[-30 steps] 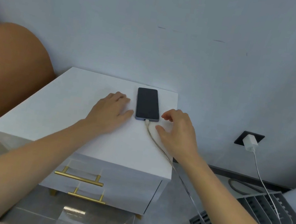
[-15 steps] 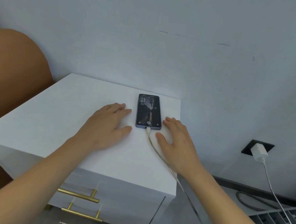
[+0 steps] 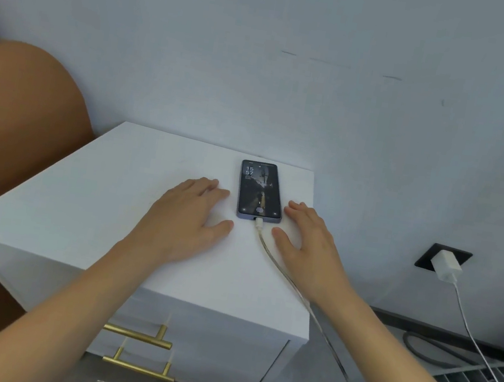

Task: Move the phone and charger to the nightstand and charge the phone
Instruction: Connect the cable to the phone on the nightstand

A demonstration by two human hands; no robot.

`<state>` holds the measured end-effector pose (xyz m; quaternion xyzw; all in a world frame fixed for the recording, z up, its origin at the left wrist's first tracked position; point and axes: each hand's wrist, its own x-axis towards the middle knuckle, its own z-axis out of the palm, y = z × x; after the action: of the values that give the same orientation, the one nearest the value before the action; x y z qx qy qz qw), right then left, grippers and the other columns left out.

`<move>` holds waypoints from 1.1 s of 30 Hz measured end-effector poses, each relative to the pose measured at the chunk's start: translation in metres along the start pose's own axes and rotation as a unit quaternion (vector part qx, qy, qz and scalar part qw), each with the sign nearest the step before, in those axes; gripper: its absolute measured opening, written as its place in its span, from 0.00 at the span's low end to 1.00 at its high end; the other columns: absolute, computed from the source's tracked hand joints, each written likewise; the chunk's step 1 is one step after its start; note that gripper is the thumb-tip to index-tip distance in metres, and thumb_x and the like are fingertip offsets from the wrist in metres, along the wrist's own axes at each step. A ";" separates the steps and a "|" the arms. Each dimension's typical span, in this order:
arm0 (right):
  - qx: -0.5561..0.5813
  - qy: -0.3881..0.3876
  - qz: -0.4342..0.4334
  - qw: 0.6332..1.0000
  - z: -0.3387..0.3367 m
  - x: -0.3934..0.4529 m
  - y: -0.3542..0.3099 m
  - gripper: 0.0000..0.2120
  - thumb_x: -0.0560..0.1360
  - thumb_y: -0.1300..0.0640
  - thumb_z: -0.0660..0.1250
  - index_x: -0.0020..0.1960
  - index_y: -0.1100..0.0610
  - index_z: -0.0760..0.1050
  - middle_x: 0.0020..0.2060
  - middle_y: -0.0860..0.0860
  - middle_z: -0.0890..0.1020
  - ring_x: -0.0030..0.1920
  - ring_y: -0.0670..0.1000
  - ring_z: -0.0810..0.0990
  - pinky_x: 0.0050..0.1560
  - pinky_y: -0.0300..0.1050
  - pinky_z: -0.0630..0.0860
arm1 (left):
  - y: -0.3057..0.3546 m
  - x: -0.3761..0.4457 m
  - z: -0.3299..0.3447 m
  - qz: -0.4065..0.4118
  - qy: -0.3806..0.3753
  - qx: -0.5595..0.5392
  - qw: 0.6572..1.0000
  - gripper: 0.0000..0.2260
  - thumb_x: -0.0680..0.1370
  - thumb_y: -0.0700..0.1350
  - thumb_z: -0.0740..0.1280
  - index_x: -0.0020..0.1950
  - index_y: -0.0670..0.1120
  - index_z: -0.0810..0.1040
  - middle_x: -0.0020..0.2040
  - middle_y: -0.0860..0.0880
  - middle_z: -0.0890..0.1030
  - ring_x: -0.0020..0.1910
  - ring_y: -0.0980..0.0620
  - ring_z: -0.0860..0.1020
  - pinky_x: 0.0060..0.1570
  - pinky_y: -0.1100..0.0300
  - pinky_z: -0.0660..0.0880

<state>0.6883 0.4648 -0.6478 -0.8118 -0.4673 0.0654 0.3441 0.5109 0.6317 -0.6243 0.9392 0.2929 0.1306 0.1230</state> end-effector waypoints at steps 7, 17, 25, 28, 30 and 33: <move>-0.004 0.002 0.000 1.000 0.000 -0.001 -0.001 0.25 0.84 0.51 0.65 0.79 0.56 0.68 0.81 0.47 0.67 0.82 0.46 0.58 0.75 0.34 0.51 | 0.003 -0.001 -0.001 0.003 0.004 0.004 1.000 0.28 0.80 0.61 0.61 0.78 0.53 0.68 0.80 0.52 0.64 0.79 0.51 0.60 0.75 0.52 0.62; -0.007 0.006 0.000 1.000 0.000 -0.001 -0.002 0.25 0.83 0.51 0.65 0.78 0.56 0.69 0.80 0.47 0.67 0.81 0.46 0.59 0.73 0.32 0.51 | 0.002 -0.001 -0.001 0.007 0.007 0.005 1.000 0.28 0.80 0.61 0.60 0.78 0.53 0.68 0.80 0.52 0.65 0.79 0.51 0.60 0.75 0.52 0.62; -0.008 0.010 0.002 1.000 0.001 -0.001 -0.003 0.24 0.83 0.51 0.65 0.78 0.56 0.70 0.80 0.47 0.68 0.81 0.46 0.59 0.73 0.32 0.51 | 0.002 -0.001 -0.001 0.004 0.005 0.005 1.000 0.28 0.80 0.61 0.60 0.78 0.53 0.68 0.80 0.52 0.64 0.79 0.50 0.60 0.75 0.52 0.62; -0.006 0.012 0.003 1.000 0.001 0.000 -0.003 0.24 0.83 0.51 0.65 0.78 0.56 0.70 0.79 0.47 0.68 0.81 0.46 0.60 0.74 0.34 0.52 | 0.003 -0.002 -0.001 0.004 0.004 0.007 1.000 0.28 0.80 0.60 0.60 0.78 0.53 0.68 0.80 0.51 0.64 0.79 0.50 0.60 0.75 0.52 0.62; -0.006 0.012 0.003 1.000 0.001 0.000 -0.003 0.24 0.83 0.51 0.65 0.78 0.56 0.70 0.79 0.46 0.68 0.81 0.45 0.60 0.73 0.33 0.52 | 0.003 -0.002 -0.001 0.004 0.005 0.008 1.000 0.27 0.80 0.60 0.61 0.78 0.52 0.68 0.80 0.51 0.65 0.79 0.50 0.60 0.75 0.52 0.62; -0.007 0.011 0.004 1.000 0.001 0.000 -0.003 0.24 0.83 0.51 0.65 0.78 0.56 0.70 0.80 0.46 0.68 0.81 0.45 0.60 0.73 0.32 0.52 | 0.004 -0.002 -0.001 0.004 0.003 0.010 1.000 0.27 0.80 0.60 0.60 0.78 0.53 0.68 0.80 0.52 0.64 0.79 0.50 0.60 0.75 0.52 0.62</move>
<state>0.6859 0.4665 -0.6466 -0.8164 -0.4610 0.0550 0.3434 0.5113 0.6277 -0.6221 0.9411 0.2908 0.1307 0.1125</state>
